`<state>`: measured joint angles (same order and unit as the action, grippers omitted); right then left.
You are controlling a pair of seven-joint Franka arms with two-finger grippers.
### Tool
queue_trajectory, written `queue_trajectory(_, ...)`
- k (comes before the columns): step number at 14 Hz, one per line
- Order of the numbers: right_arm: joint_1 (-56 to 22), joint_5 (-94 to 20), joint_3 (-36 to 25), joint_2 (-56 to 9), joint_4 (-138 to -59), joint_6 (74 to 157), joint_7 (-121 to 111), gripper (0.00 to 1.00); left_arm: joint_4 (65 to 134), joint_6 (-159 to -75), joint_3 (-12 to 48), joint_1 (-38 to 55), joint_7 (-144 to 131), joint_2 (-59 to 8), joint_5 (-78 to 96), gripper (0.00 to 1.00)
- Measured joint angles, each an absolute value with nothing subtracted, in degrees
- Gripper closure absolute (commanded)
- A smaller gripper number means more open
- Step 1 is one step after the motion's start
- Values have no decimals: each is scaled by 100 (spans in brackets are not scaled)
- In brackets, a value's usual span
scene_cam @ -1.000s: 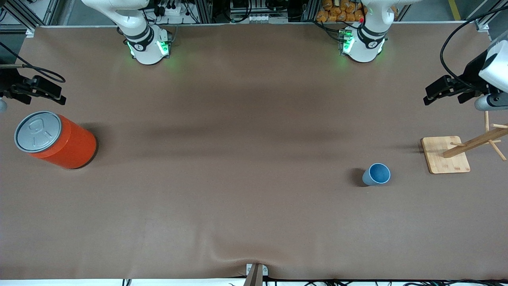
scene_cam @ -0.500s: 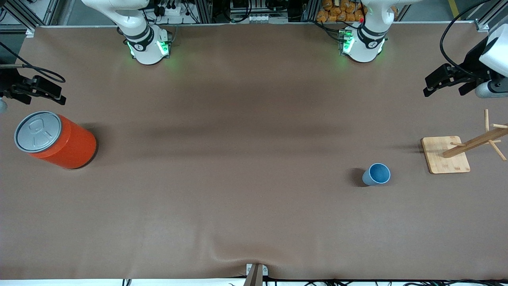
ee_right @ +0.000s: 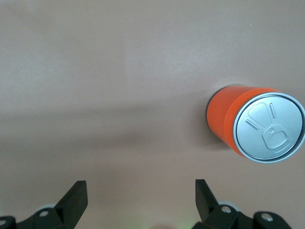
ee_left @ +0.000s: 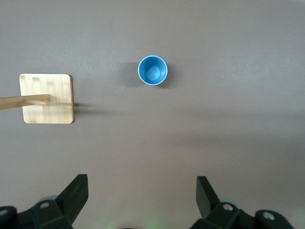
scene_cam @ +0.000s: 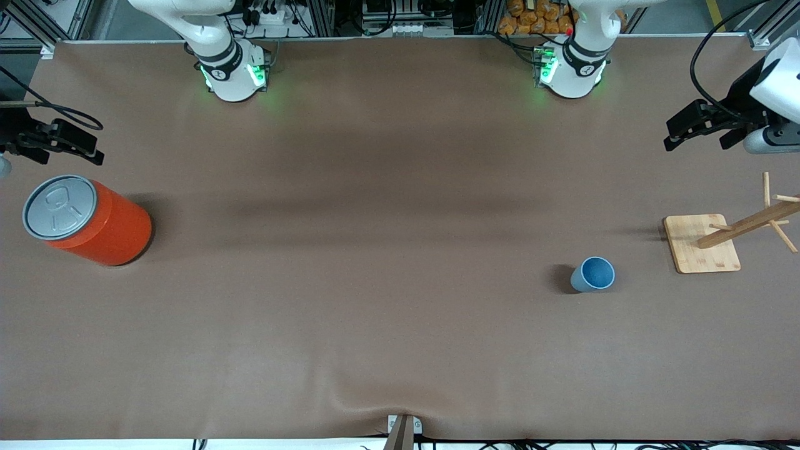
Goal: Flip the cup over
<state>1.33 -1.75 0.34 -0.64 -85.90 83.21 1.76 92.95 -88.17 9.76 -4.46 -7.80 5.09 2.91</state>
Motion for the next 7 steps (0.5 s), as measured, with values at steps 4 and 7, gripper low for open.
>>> queue_trajectory(4, 133, -175, 34, -64, -8590, 8321, 176, 0, 9295, -8805, 1049, -445, -780, 509, 269, 0)
queue_trajectory(7, 132, -175, 34, -64, -8590, 8321, 176, 0, 9294, -8775, 1096, -445, -780, 509, 248, 0)
